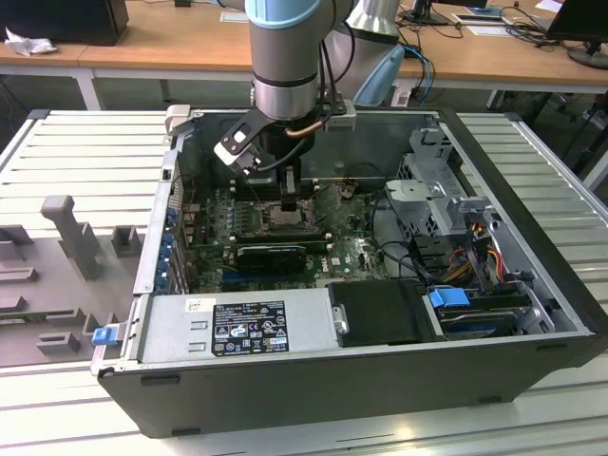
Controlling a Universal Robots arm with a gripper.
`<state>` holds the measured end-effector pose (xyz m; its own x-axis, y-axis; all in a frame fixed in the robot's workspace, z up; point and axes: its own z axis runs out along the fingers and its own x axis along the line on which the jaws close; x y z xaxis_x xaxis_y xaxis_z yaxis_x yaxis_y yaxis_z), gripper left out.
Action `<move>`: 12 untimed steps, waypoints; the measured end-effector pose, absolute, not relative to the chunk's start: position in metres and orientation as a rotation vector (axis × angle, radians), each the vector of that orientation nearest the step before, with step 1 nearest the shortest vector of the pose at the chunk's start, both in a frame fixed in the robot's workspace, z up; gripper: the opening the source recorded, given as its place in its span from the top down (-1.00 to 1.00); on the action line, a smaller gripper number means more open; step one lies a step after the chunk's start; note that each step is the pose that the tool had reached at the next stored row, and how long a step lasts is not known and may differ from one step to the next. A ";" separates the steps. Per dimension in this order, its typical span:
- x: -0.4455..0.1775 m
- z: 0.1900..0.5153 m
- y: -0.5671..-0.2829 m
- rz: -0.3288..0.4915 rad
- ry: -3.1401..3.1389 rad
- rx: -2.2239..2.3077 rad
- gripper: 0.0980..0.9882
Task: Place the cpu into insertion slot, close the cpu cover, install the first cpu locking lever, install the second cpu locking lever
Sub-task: 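Close the cpu cover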
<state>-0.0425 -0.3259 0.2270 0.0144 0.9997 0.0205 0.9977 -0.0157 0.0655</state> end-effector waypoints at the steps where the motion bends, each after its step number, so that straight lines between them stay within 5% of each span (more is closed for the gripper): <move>1: -0.042 0.227 -0.326 0.095 2.181 2.214 0.98; 12: -0.042 0.228 -0.326 0.094 2.181 2.214 0.98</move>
<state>-0.0425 -0.3259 0.2284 0.0144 0.9997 0.0204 0.9977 -0.0157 0.0655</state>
